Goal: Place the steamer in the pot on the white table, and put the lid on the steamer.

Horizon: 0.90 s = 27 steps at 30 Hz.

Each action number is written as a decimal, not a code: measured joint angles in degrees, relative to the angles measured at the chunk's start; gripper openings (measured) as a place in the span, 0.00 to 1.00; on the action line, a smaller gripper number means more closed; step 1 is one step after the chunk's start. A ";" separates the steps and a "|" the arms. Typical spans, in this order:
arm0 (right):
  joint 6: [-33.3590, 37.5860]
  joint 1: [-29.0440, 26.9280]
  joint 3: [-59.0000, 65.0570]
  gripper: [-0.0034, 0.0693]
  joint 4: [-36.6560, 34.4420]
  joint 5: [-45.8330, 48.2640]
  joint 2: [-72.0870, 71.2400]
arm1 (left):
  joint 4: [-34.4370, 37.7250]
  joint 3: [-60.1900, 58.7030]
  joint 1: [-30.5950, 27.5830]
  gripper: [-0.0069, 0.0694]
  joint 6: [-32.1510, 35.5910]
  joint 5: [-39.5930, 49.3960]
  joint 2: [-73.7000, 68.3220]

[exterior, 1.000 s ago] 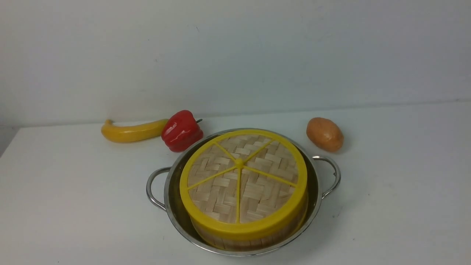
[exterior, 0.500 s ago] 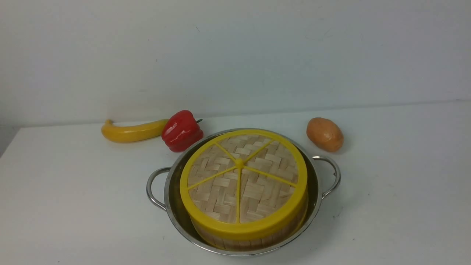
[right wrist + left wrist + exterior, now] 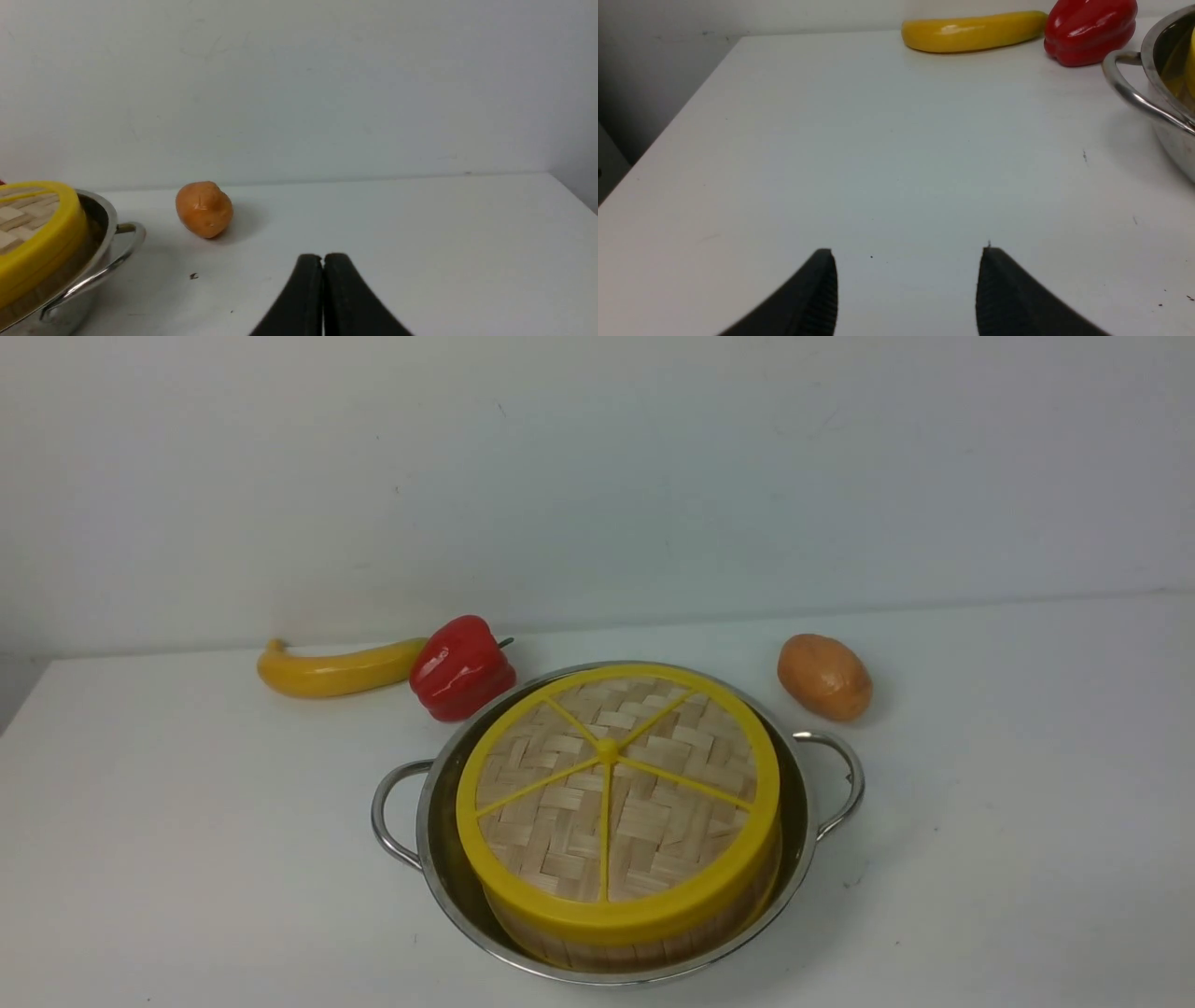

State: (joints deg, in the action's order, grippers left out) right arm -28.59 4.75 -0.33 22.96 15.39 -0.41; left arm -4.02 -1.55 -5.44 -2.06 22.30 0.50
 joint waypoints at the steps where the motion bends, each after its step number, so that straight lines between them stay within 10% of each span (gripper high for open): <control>1: 0.00 -0.06 0.20 0.04 0.05 0.00 0.00 | 0.00 0.00 0.00 0.59 0.00 0.00 0.00; 19: 0.53 -0.39 2.00 0.05 -0.86 6.65 0.00 | 0.00 -0.05 0.00 0.59 0.00 -0.06 0.00; 27: 20.38 -0.55 1.69 0.06 -14.92 7.44 0.00 | 0.00 -0.05 0.00 0.59 0.00 -0.06 0.00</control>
State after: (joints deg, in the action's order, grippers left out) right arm -8.21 4.19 1.36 8.03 22.83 -0.41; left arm -4.02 -1.60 -5.44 -2.06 22.24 0.50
